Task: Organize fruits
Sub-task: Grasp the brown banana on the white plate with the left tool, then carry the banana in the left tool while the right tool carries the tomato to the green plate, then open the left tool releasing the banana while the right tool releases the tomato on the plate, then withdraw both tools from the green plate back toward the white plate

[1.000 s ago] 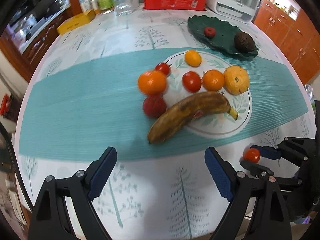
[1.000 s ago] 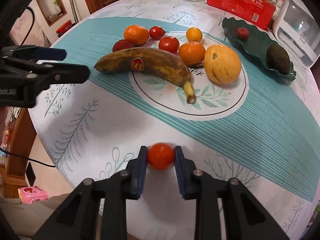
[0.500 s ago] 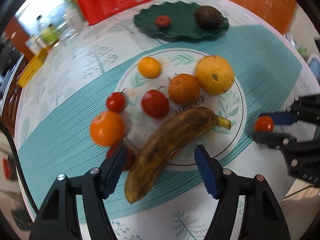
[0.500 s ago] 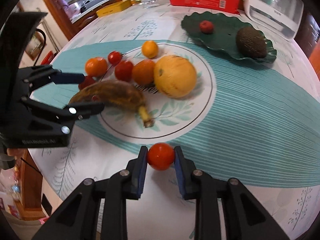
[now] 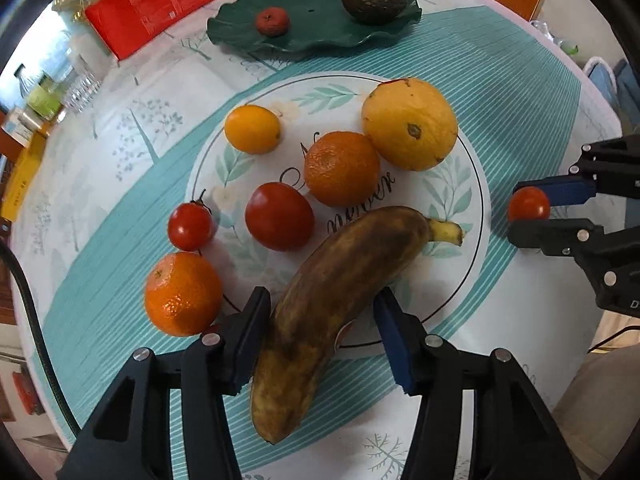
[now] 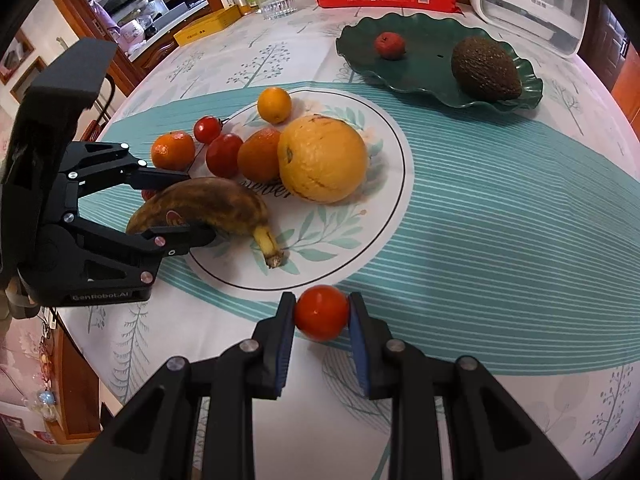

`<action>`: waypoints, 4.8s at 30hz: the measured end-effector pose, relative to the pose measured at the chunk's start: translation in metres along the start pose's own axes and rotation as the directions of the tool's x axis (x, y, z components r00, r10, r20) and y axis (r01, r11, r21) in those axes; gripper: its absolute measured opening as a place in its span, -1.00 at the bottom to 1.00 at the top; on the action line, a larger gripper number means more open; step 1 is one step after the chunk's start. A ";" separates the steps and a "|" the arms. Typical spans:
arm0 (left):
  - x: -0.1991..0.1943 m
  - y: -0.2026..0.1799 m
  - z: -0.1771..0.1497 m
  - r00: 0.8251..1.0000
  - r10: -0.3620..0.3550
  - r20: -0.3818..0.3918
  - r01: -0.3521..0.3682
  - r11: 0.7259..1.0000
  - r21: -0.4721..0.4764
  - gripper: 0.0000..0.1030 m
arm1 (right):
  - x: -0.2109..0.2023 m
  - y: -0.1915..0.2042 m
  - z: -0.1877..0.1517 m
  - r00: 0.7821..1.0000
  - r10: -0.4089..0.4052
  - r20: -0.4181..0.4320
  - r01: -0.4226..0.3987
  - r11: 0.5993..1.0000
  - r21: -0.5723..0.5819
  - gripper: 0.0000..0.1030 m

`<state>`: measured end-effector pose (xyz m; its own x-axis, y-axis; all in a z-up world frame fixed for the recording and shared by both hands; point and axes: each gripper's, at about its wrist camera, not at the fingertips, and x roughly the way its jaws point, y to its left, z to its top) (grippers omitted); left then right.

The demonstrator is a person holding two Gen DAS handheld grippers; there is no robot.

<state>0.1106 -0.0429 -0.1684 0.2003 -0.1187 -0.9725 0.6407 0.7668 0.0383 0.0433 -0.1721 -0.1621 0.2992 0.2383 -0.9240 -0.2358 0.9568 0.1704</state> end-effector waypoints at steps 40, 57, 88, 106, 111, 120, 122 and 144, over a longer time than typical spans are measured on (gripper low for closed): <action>-0.095 0.004 0.001 0.992 0.036 0.119 0.015 0.915 -0.402 -0.30 | -0.058 -0.003 0.031 0.990 0.055 0.133 -0.057 0.998 0.012 -0.49; -0.136 0.064 0.149 0.974 0.146 0.176 -0.091 0.953 -0.290 -0.30 | -0.120 -0.064 0.183 0.951 -0.080 0.298 0.051 0.993 0.103 -0.49; 0.054 0.097 0.283 0.997 -0.035 0.069 0.049 0.974 -0.221 -0.29 | 0.038 -0.173 0.244 0.992 -0.114 0.063 0.079 0.912 0.403 -0.49; 0.050 0.094 0.280 0.994 -0.001 0.107 0.026 0.970 -0.241 0.13 | 0.054 -0.179 0.242 0.994 -0.104 -0.015 0.101 0.910 0.402 -0.16; 0.036 0.092 0.274 0.993 0.023 0.119 0.006 0.972 -0.235 0.34 | 0.046 -0.176 0.242 0.995 -0.100 -0.003 0.093 0.911 0.402 -0.13; 0.006 0.090 0.252 0.989 0.053 0.138 -0.018 0.970 -0.242 0.46 | 0.023 -0.159 0.240 0.994 -0.106 0.028 0.088 0.925 0.369 -0.12; -0.003 0.088 0.246 0.988 0.061 0.142 -0.025 0.969 -0.244 0.47 | 0.017 -0.155 0.239 0.994 -0.104 0.038 0.083 0.928 0.363 -0.12; -0.088 0.072 0.186 0.972 0.071 0.223 0.016 0.931 -0.365 0.54 | -0.069 -0.104 0.207 0.984 -0.109 0.142 0.066 0.958 0.280 -0.12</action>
<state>0.2765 -0.0946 -0.0373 0.4059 -0.2018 -0.8913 0.3289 0.9422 -0.0636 0.2387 -0.2533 -0.0453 0.4515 0.1534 -0.8790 0.0524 0.9788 0.1978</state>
